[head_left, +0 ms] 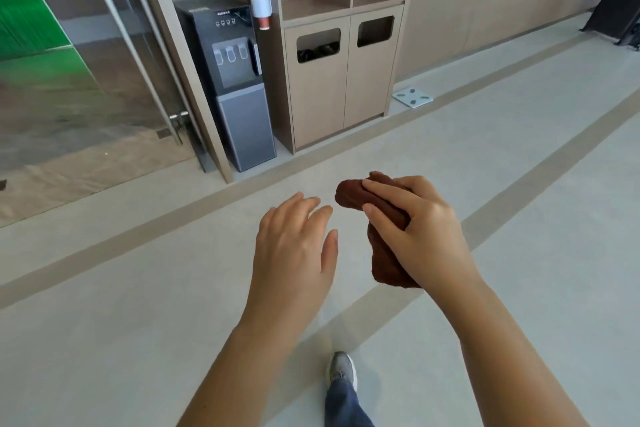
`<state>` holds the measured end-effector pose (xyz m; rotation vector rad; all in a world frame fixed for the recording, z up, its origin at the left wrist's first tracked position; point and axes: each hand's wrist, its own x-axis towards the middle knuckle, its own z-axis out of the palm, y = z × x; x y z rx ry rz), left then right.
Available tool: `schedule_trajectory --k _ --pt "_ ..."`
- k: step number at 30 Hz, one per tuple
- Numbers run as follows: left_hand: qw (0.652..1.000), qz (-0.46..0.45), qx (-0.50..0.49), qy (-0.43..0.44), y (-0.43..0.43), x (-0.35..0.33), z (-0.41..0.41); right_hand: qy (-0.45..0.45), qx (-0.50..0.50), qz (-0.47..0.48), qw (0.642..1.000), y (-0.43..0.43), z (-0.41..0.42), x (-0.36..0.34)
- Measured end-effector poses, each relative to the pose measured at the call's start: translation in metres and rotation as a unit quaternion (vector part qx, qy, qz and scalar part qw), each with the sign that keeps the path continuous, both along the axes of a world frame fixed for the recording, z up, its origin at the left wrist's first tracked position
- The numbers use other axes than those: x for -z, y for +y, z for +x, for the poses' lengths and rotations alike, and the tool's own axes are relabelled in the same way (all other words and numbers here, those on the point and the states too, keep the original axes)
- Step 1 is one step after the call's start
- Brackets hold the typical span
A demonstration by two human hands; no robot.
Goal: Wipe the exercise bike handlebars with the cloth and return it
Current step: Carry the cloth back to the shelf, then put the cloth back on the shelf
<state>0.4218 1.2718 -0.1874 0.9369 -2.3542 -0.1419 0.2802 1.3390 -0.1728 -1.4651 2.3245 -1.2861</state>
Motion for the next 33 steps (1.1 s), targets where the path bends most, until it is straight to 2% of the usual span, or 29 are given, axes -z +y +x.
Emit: schedule_trajectory --k 5,10,14,22,27,33 --pt "1.000 0.006 -0.019 -0.004 -0.113 -0.017 -0.081 0.010 -0.012 -0.003 1.000 -0.115 -0.079 -0.010" --pt "0.998 0.029 -0.057 -0.001 -0.206 -0.024 -0.115 0.006 -0.026 -0.015 1.000 -0.218 -0.130 -0.024" --pt "0.995 0.031 -0.095 0.002 -0.281 -0.025 -0.130 0.000 -0.065 -0.004 0.998 -0.299 -0.151 -0.025" --pt "0.994 -0.012 -0.099 0.034 -0.462 -0.027 -0.164 0.039 -0.099 -0.021 0.994 -0.489 -0.181 -0.028" --pt "0.992 -0.022 -0.110 0.061 -0.589 -0.046 -0.180 0.061 -0.125 -0.017 0.990 -0.622 -0.192 -0.049" --pt "0.988 -0.066 -0.121 0.069 -0.724 -0.071 -0.203 0.079 -0.129 -0.054 0.987 -0.755 -0.216 -0.072"
